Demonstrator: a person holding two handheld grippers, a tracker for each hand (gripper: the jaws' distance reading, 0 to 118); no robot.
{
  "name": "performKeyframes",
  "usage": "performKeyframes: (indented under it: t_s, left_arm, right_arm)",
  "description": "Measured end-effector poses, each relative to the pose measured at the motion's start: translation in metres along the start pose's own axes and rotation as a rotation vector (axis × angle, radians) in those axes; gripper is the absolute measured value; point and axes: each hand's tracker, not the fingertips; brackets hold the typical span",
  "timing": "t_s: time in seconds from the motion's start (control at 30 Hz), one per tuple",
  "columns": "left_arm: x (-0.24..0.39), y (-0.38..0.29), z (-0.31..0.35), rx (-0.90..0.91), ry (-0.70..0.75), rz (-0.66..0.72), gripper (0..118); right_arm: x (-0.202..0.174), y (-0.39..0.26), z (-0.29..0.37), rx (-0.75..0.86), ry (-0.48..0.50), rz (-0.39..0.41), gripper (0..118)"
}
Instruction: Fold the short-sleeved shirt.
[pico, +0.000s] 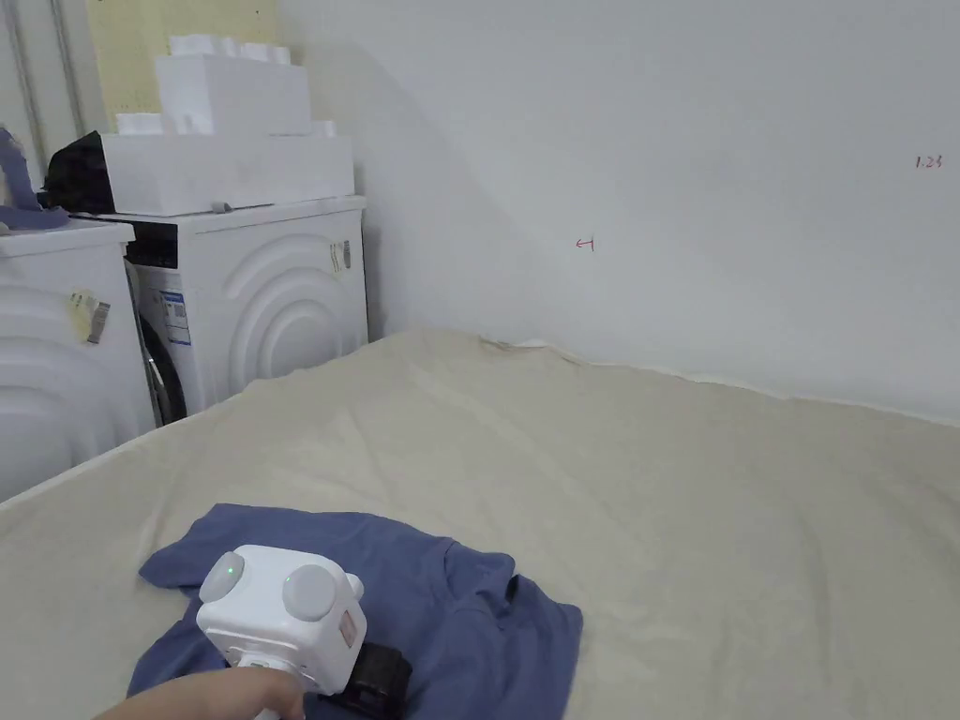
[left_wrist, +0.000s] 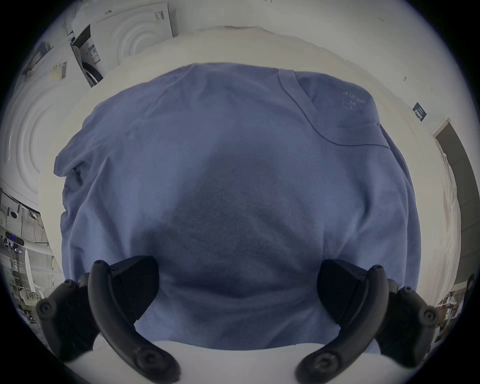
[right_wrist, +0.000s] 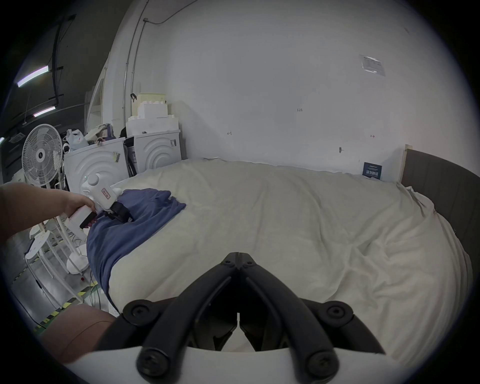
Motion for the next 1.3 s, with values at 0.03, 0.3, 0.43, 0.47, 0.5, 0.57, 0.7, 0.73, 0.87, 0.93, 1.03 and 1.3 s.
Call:
performKeyframes:
  t_s: [0.03,0.3,0.43,0.47,0.5,0.57,0.7,0.73,0.87,0.93,1.03,1.3]
  left_arm:
    - [0.002,-0.001,0.002,0.005,0.012,-0.001,118]
    - [0.026,-0.010,0.031,0.105,0.051,-0.053,48]
    - [0.027,-0.004,0.045,0.102,0.102,-0.099,0]
    - [0.024,-0.004,0.048,0.086,0.081,-0.080,0]
    - [0.020,-0.005,0.055,0.098,0.091,-0.072,0]
    - [0.016,-0.006,0.073,0.167,0.088,-0.043,0]
    - [-0.002,-0.005,0.128,0.297,0.036,0.020,0]
    - [-0.005,-0.006,0.142,0.324,0.032,0.028,0]
    - [-0.005,0.000,0.211,0.424,0.030,-0.013,0]
    - [0.001,0.006,0.254,0.508,0.002,-0.018,0]
    - [0.031,0.015,0.320,0.607,-0.065,-0.048,0]
    - [0.176,0.032,0.451,0.775,-0.305,-0.303,0]
  right_arm:
    - [0.000,-0.001,0.000,-0.002,0.006,-0.005,0]
    - [0.012,-0.006,0.008,-0.025,0.015,-0.023,0]
    - [0.022,-0.005,0.014,-0.019,-0.004,-0.045,0]
    - [0.025,-0.005,0.016,-0.015,-0.010,-0.054,0]
    - [0.028,-0.004,0.018,-0.010,-0.013,-0.064,0]
    - [0.033,0.000,0.024,0.002,-0.021,-0.080,0]
    - [0.043,0.009,0.036,0.036,-0.040,-0.084,0]
    - [0.045,0.012,0.039,0.047,-0.043,-0.084,0]
    - [0.056,0.021,0.050,0.093,-0.054,-0.101,0]
    - [0.061,0.025,0.057,0.114,-0.058,-0.120,0]
    - [0.067,0.031,0.068,0.141,-0.069,-0.144,0]
    - [0.087,0.036,0.113,0.232,-0.114,-0.238,0]
